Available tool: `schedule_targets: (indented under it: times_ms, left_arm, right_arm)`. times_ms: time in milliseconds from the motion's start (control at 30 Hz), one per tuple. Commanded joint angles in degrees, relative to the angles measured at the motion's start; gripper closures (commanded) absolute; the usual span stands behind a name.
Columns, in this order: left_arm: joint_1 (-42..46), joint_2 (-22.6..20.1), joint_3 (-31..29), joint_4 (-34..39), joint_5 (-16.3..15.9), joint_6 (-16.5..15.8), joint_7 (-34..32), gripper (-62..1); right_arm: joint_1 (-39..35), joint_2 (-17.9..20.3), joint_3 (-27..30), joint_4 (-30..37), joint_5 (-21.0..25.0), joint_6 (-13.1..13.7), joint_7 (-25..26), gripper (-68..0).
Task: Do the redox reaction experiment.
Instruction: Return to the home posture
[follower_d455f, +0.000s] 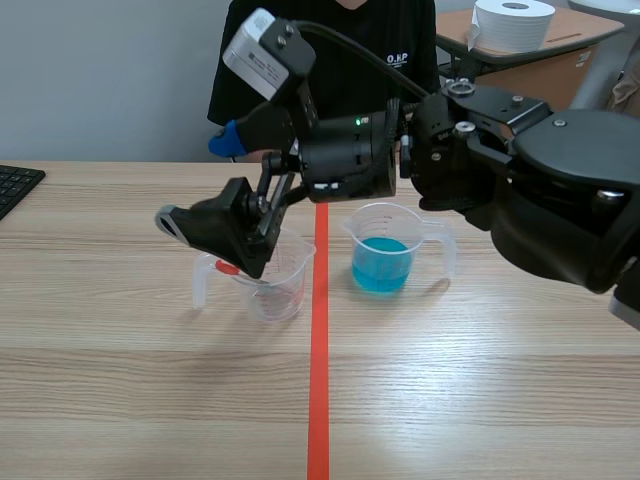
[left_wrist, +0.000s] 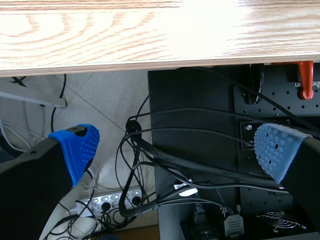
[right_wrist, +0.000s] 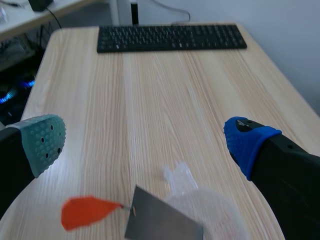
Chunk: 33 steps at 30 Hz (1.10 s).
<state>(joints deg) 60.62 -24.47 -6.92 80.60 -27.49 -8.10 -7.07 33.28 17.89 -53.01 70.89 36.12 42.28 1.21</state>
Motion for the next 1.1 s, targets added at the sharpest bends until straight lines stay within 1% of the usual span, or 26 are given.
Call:
schedule_targets:
  times_ms: [0, 133, 167, 233, 300, 333, 433, 533, 633, 733, 800, 867, 967, 1067]
  left_arm:
    - [0.2, 0.0, 0.2, 0.7, -0.2, -0.2, -0.6, -62.3]
    - [0.2, -0.1, 0.2, 0.7, -0.2, -0.2, -0.6, -62.3]
    - [0.2, -0.2, 0.2, 0.7, -0.2, -0.2, -0.6, -62.3]
    - [0.3, -0.4, 0.2, 0.7, -0.2, -0.2, -0.9, -62.3]
    - [0.3, -1.0, 0.2, 1.2, 0.0, -0.4, -1.5, -62.3]
    - [0.4, -1.4, 0.1, 1.6, 0.3, -0.4, -1.5, -62.3]
    - [1.4, -2.9, 0.0, 3.3, 0.7, -0.4, -2.9, -62.3]
    - [3.8, -4.0, -1.3, 6.2, 1.4, -0.7, -6.5, -62.3]
    - [5.9, -3.9, -4.0, 9.8, 3.4, -1.0, -9.6, -62.3]
    - [6.2, -2.4, -7.5, 13.2, 5.8, -2.4, -10.0, -62.3]
    - [6.2, -1.0, -9.9, 15.5, 7.0, -3.8, -10.2, -62.3]
    - [6.1, 0.2, -12.0, 17.7, 9.6, -5.7, -11.6, -62.3]
    - [4.9, 2.4, -14.5, 21.5, 12.5, -8.2, -11.1, -62.3]
    - [2.5, 4.2, -15.4, 24.5, 15.7, -8.4, -9.6, -62.3]
  right_arm:
    - [1.0, 0.0, 1.0, 3.3, 1.6, 0.4, 0.9, -67.9]
    - [1.0, 1.0, 2.6, 6.8, 2.1, 0.4, -2.8, -67.9]
    - [1.0, 1.3, 3.3, 7.2, 2.1, -0.4, -3.8, -67.9]
    - [1.0, 2.5, 4.8, 7.8, 2.9, -1.5, -3.9, -67.9]
    - [0.8, 4.6, 6.0, 8.6, 5.8, -3.3, -3.8, -67.9]
    - [0.8, 5.7, 6.3, 8.9, 6.8, -3.6, -3.9, -67.9]
    - [-0.2, 8.3, 8.6, 9.0, 7.0, -4.9, -3.9, -67.9]
    - [-3.5, 10.1, 13.1, 9.0, 6.8, -5.0, -3.9, -67.9]
    - [-8.1, 11.7, 18.1, 9.4, 6.5, -5.0, -3.9, -67.9]
    - [-13.3, 13.9, 23.0, 11.3, 5.4, -5.0, -3.9, -67.9]
    - [-17.1, 15.4, 26.4, 13.4, 5.2, -5.0, -3.9, -67.9]
    - [-21.1, 16.8, 29.7, 15.9, 4.9, -5.1, -3.9, -67.9]
    - [-27.5, 19.0, 34.4, 20.4, 4.0, -5.9, -3.9, -67.9]
    - [-34.0, 20.8, 38.5, 24.6, 3.6, -6.9, -3.8, -67.9]
